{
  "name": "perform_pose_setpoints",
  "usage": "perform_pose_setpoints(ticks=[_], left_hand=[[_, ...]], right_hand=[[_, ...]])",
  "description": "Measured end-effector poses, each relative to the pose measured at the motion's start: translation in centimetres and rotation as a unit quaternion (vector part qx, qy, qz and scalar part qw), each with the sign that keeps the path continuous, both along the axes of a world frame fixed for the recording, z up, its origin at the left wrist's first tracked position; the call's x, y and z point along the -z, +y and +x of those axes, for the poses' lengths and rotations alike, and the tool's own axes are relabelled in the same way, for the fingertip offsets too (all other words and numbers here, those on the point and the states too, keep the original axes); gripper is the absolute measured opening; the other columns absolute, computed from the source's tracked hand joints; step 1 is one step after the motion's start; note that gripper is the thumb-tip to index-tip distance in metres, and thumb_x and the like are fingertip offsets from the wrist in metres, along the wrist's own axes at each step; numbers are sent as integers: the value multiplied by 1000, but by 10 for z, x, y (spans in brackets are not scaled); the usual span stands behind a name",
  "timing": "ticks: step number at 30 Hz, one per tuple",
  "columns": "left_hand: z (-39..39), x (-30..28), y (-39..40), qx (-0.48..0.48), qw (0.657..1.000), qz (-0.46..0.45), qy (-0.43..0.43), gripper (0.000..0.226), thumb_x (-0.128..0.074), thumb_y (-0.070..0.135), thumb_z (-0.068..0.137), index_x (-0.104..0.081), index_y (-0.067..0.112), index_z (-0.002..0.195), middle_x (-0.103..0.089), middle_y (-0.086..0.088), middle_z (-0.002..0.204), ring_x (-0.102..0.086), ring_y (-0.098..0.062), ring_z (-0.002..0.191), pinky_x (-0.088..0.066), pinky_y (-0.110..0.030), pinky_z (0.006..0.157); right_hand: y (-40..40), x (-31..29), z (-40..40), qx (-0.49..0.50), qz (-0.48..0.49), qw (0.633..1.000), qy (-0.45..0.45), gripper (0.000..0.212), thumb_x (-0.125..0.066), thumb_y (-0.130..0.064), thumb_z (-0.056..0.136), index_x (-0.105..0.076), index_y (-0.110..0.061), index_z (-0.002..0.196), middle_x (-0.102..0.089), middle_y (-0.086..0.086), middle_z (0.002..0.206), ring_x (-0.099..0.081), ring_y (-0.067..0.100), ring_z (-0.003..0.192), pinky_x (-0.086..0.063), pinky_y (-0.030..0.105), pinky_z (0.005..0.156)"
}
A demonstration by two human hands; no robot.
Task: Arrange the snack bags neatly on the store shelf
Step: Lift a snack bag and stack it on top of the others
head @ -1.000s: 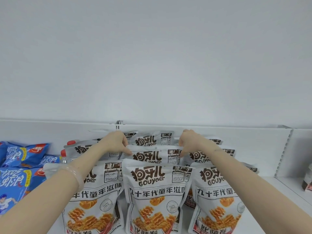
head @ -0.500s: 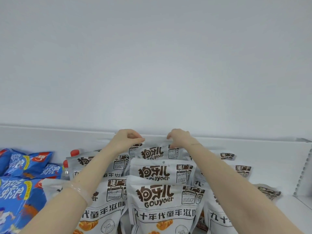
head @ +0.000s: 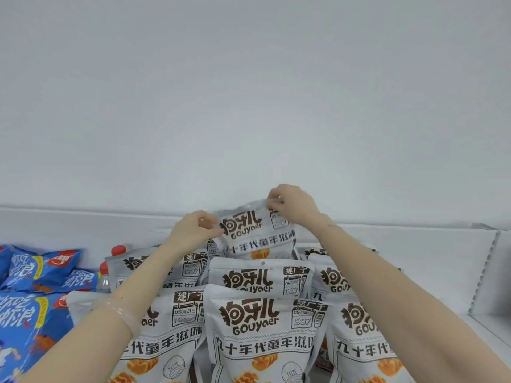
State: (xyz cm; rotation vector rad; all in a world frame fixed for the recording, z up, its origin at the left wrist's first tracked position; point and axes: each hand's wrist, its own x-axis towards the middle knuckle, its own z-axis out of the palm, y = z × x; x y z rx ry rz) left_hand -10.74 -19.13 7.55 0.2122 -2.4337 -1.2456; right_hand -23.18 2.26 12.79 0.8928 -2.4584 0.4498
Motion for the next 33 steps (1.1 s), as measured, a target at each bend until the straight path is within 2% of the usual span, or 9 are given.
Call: perform_pose_setpoints(ticks=[6,9,12,15,18,22,26,29,33], left_hand=[[10,-28,17,-46,994,43,85,73,-77,45,75,-43,14,131,-59,-6,119,-58,-24,110,-50,-41,89],[20,-46,30,40,986,71,143,46,-66,37,88,-53,20,130,-67,5,112,-63,-11,105,-50,-39,94],[27,-60,47,72,960,151,225,14,-59,23,95,-70,19,102,-76,14,86,-71,-5,85,-58,-23,76],[26,-66,59,20,942,191,275,15,-60,20,93,-75,17,93,-76,4,87,-71,-16,89,-58,-36,85],[25,-69,69,-34,932,196,302,17,-61,22,92,-74,28,81,-72,9,80,-70,-15,84,-56,-39,88],[26,-74,80,-69,924,210,311,14,-61,22,92,-74,24,85,-68,13,75,-67,-9,78,-55,-37,89],[29,-74,83,-71,926,205,308,17,-62,22,91,-77,14,95,-75,2,90,-68,-15,87,-54,-37,92],[26,-70,73,-55,923,252,284,13,-66,28,86,-78,27,81,-77,1,89,-73,-19,89,-56,-42,90],[31,-68,65,-43,925,257,275,13,-65,23,89,-77,17,92,-75,0,87,-72,-19,91,-56,-42,91]], right_hand=[[40,-83,48,-35,-196,977,75,15,-64,-26,88,-72,-14,89,-74,3,92,-64,22,91,-50,35,80],[58,-115,76,-48,-272,957,87,13,-66,-23,86,-73,-11,87,-68,-3,83,-60,14,83,-47,30,78],[72,-126,91,-61,-339,935,81,10,-69,-23,83,-74,-14,85,-67,-6,78,-59,11,80,-47,25,75],[83,-122,91,-73,-431,899,32,5,-74,-23,77,-71,-21,81,-69,-6,80,-64,13,82,-53,30,77],[94,-111,92,-130,-539,825,-107,25,-78,-22,78,-69,-11,99,-74,11,99,-72,25,92,-59,42,85],[100,-73,106,-132,-468,831,-270,23,-65,-34,91,-69,-12,93,-74,4,91,-70,18,81,-61,37,78],[102,-39,107,-136,-488,812,-289,20,-64,-26,92,-70,-8,97,-74,11,92,-71,23,78,-62,39,76],[107,-31,106,-166,-499,789,-317,20,-66,-23,91,-69,-3,96,-75,10,86,-72,23,79,-62,37,78],[103,-28,105,-137,-505,808,-270,13,-73,-9,84,-64,0,88,-72,10,74,-70,18,62,-61,29,60]])
